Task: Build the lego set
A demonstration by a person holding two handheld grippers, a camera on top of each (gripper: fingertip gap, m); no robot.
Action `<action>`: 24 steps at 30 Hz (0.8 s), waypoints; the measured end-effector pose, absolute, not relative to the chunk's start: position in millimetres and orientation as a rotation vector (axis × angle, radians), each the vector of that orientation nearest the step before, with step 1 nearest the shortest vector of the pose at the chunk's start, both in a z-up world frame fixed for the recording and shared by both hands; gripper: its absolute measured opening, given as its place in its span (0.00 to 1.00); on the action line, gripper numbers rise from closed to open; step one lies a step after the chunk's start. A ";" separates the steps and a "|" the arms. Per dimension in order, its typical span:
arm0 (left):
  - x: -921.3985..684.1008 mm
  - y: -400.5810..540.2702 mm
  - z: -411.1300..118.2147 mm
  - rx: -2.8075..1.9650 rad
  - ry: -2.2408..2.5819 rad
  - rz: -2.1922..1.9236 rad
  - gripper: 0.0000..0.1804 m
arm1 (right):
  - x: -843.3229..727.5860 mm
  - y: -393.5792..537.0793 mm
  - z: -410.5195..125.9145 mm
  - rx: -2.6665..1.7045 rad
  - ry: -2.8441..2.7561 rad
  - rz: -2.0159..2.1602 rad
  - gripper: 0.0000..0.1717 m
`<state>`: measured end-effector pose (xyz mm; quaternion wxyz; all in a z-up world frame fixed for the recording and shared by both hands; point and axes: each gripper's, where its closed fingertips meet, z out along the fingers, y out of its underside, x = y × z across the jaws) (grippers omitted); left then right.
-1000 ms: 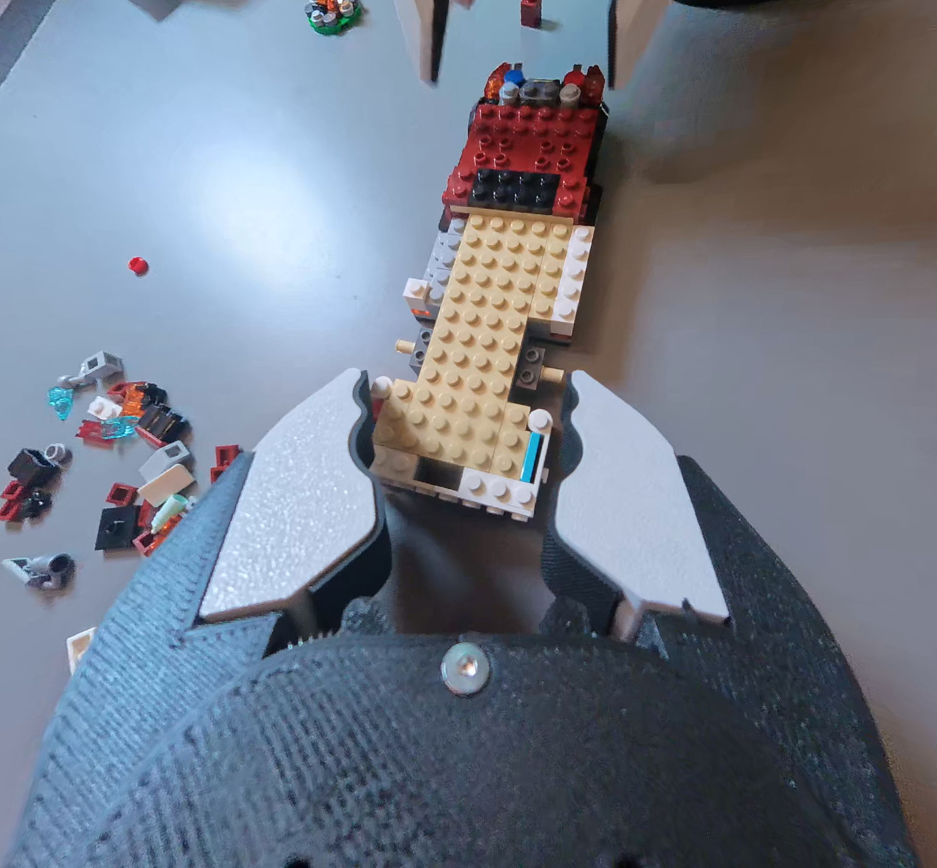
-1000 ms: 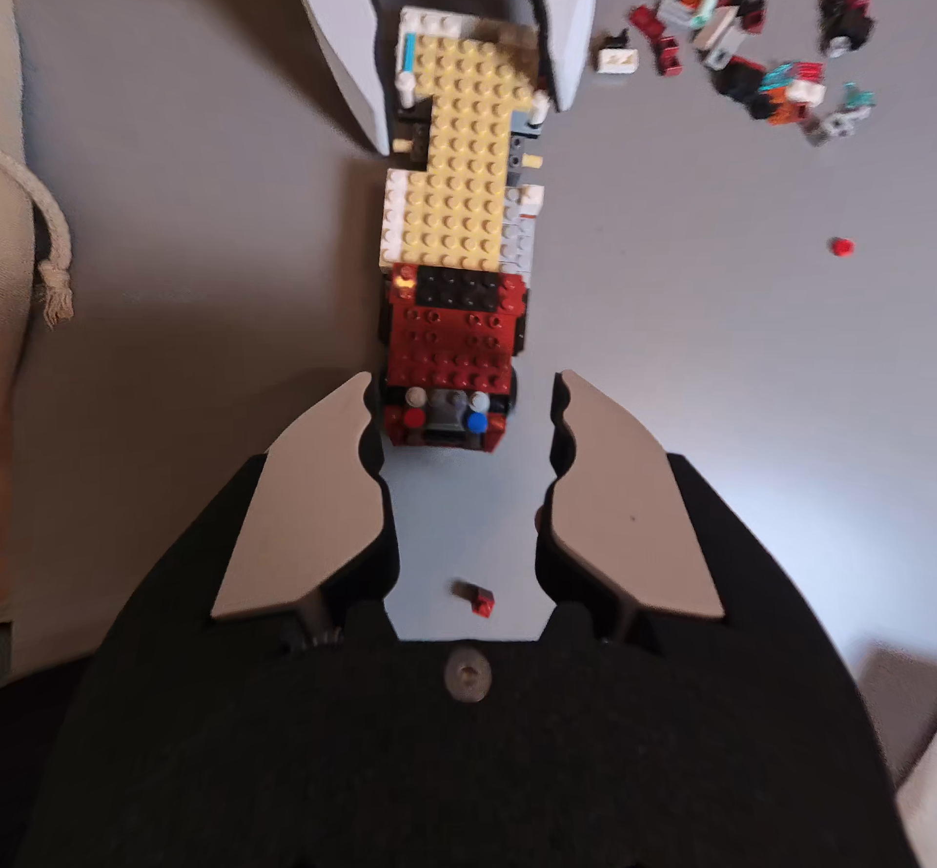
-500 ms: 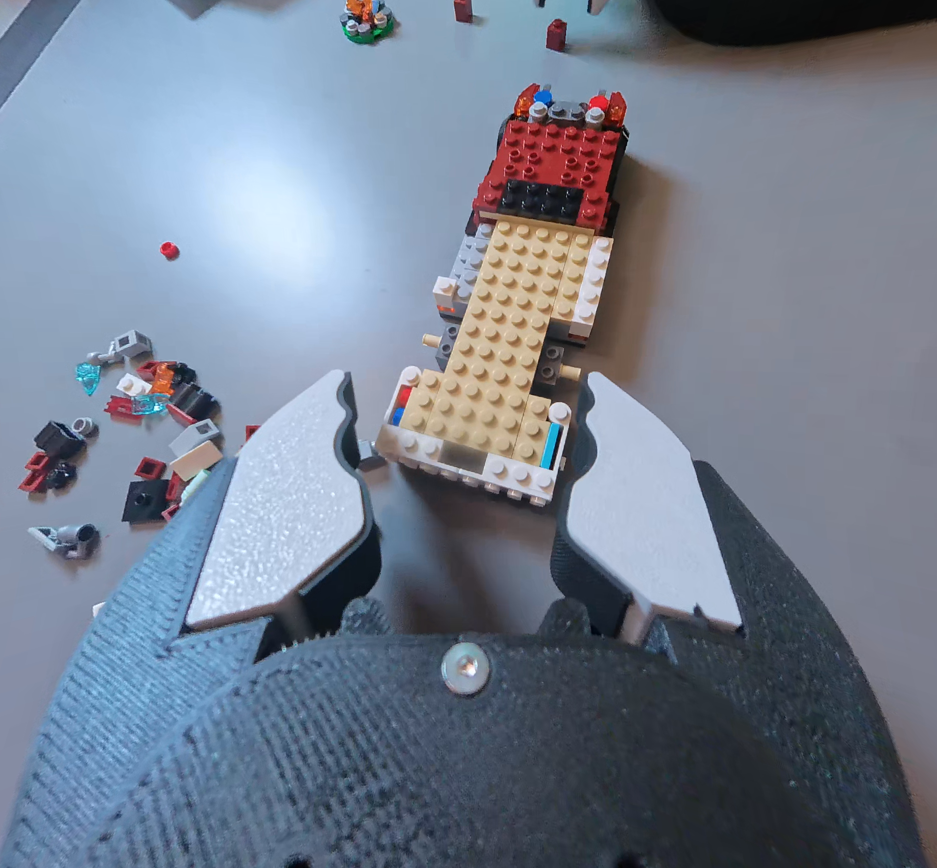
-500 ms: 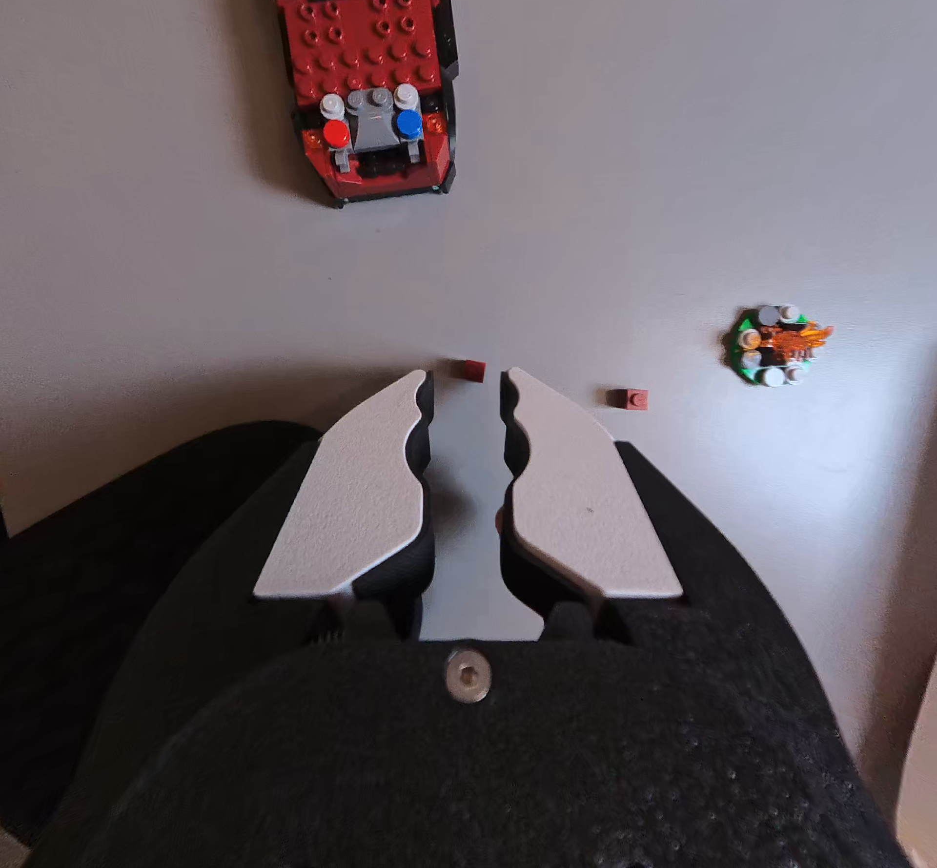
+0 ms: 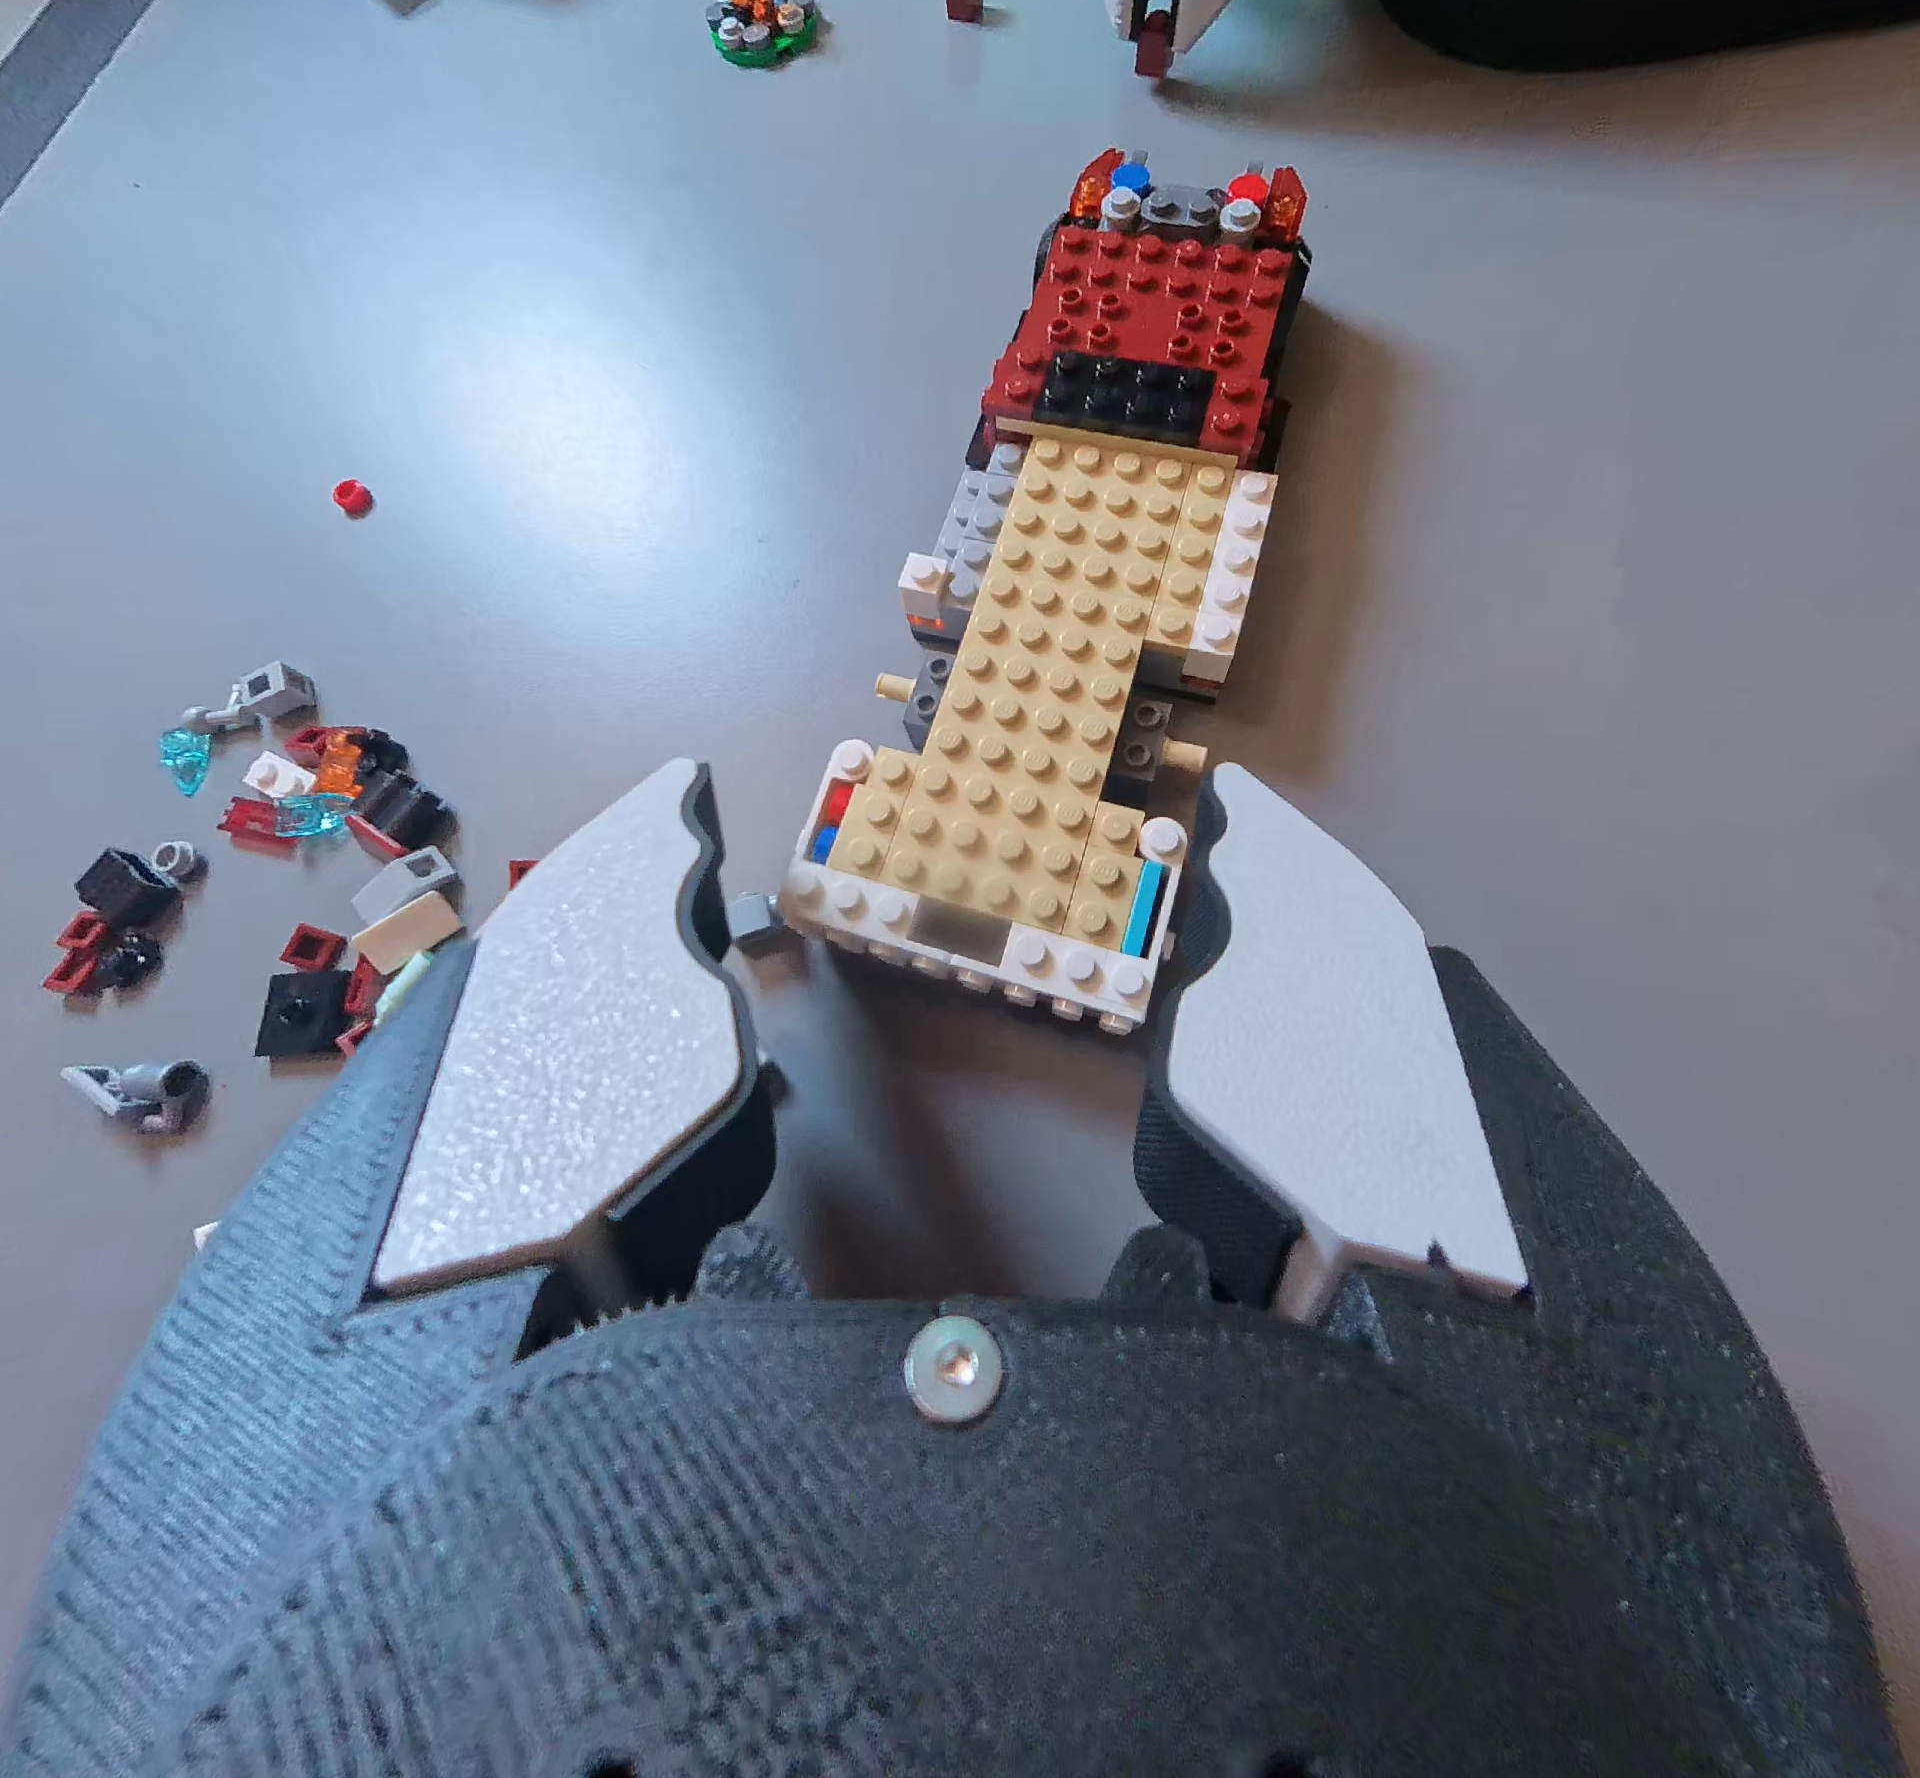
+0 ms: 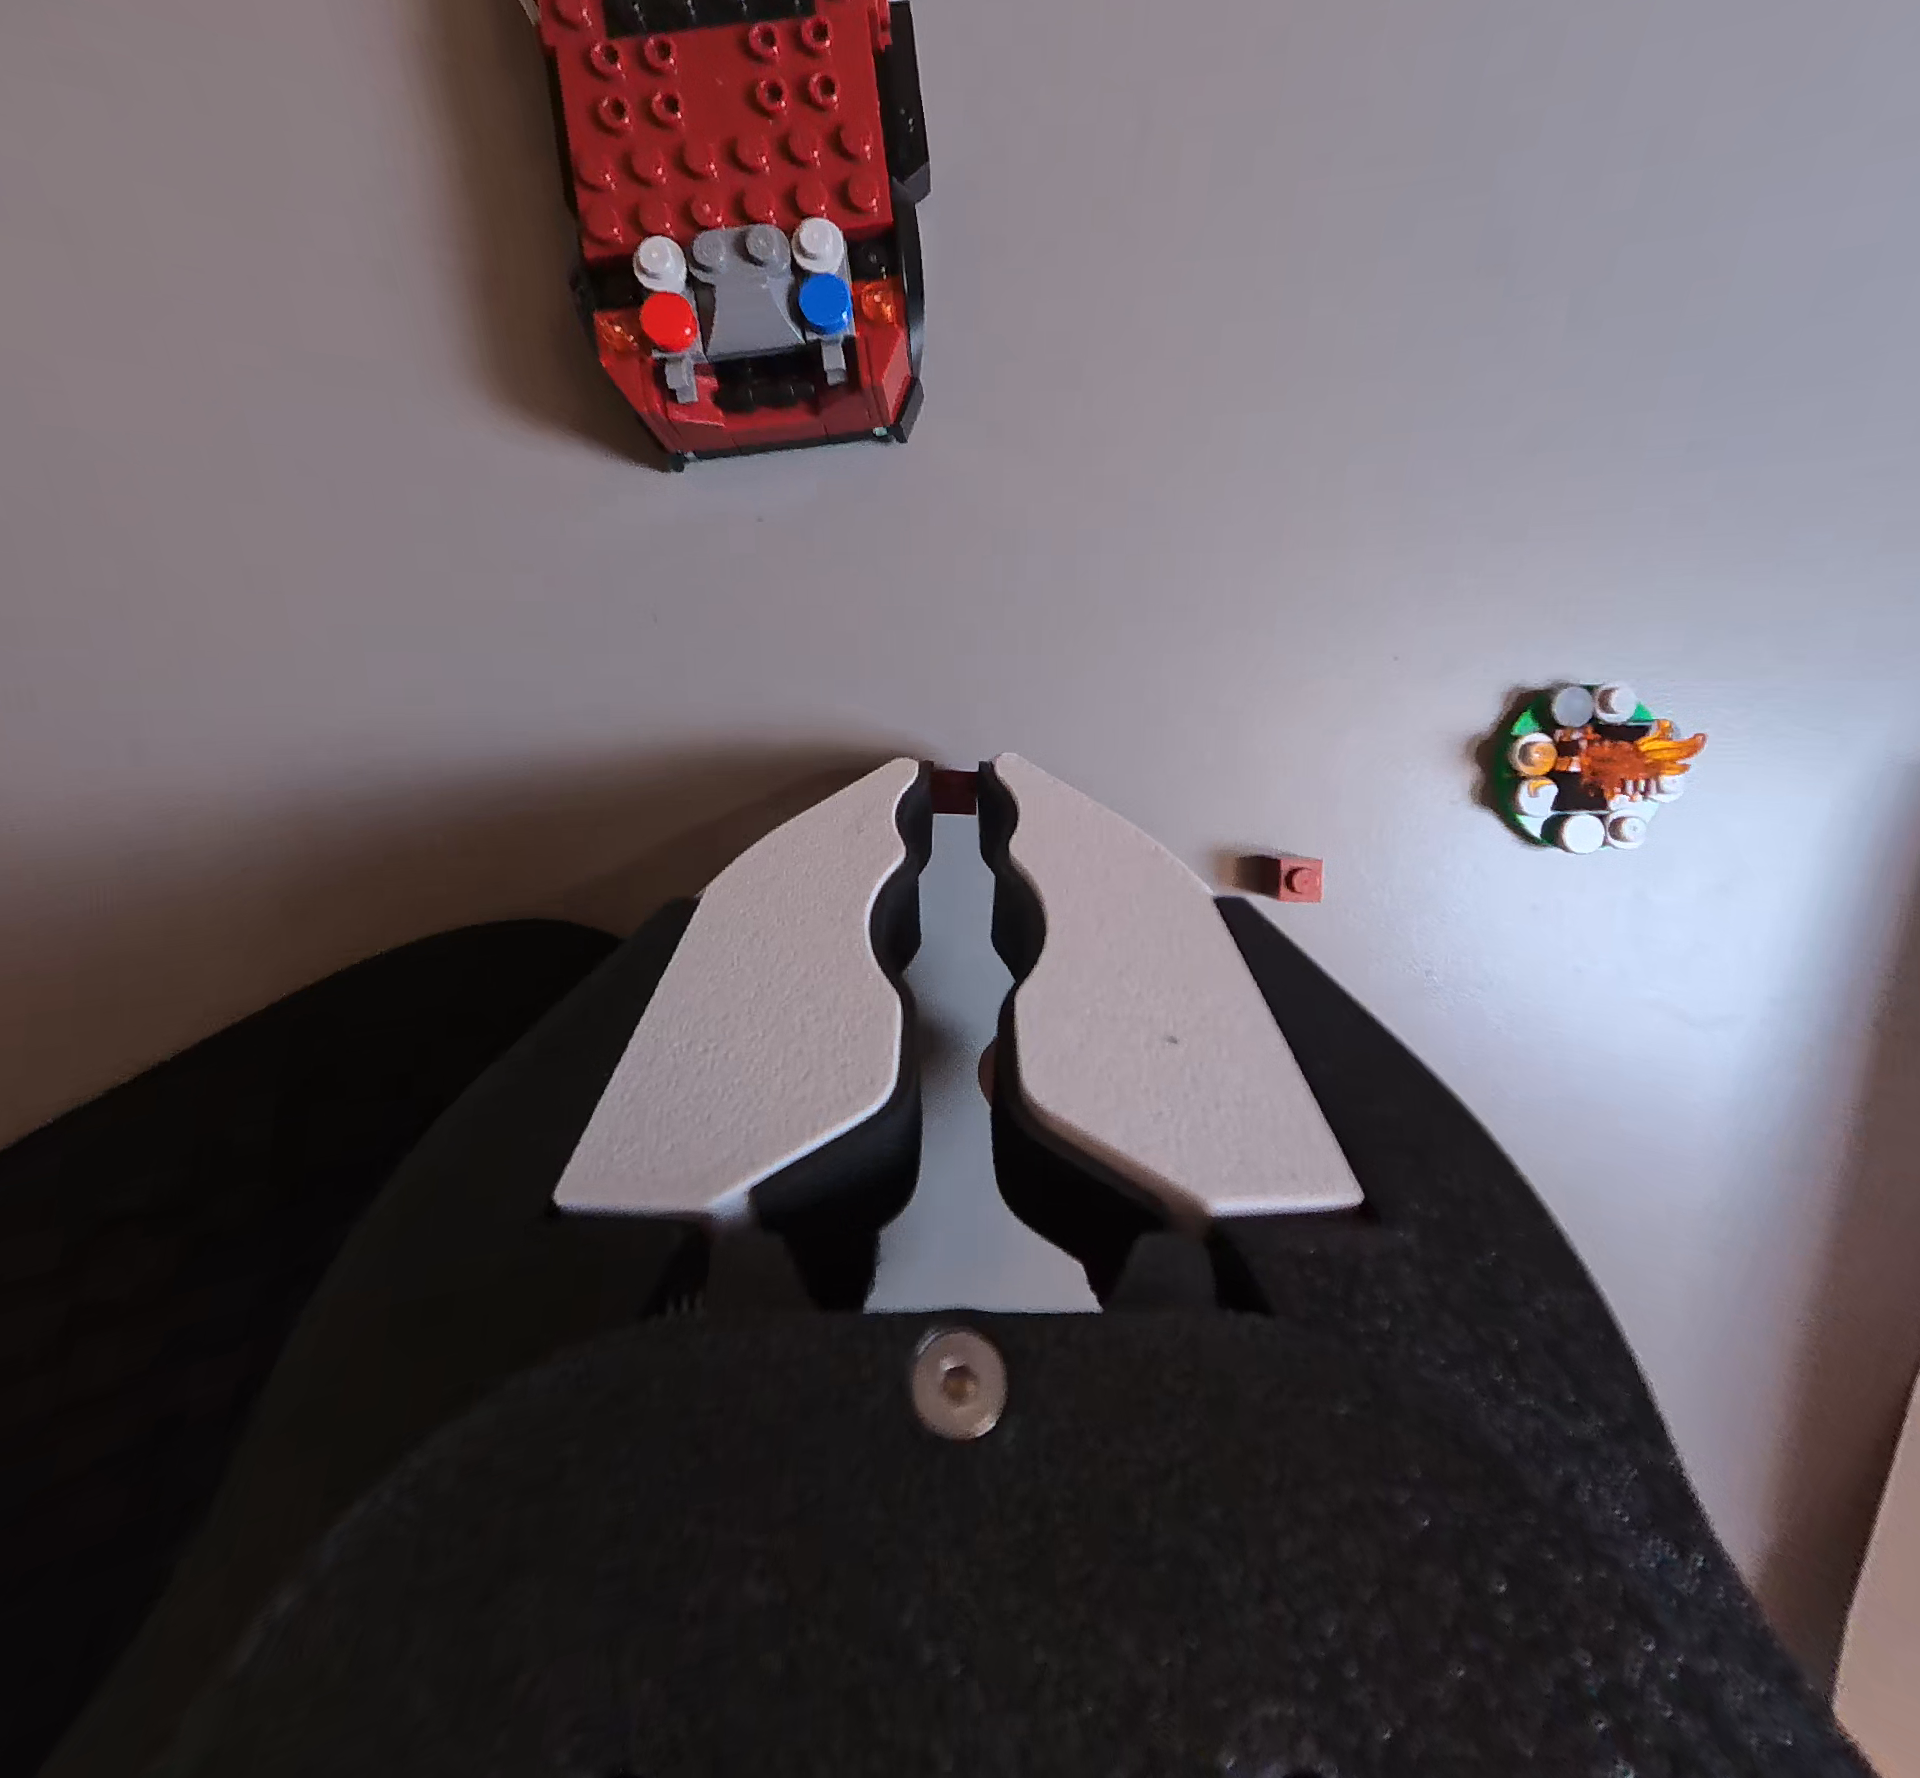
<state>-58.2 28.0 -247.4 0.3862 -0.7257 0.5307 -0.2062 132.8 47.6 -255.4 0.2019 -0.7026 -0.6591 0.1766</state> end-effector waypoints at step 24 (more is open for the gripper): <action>-56.0 26.1 -258.4 -1.932 1.343 -0.425 0.41 | 60.9 22.3 -190.1 -1.646 -1.900 0.563 0.05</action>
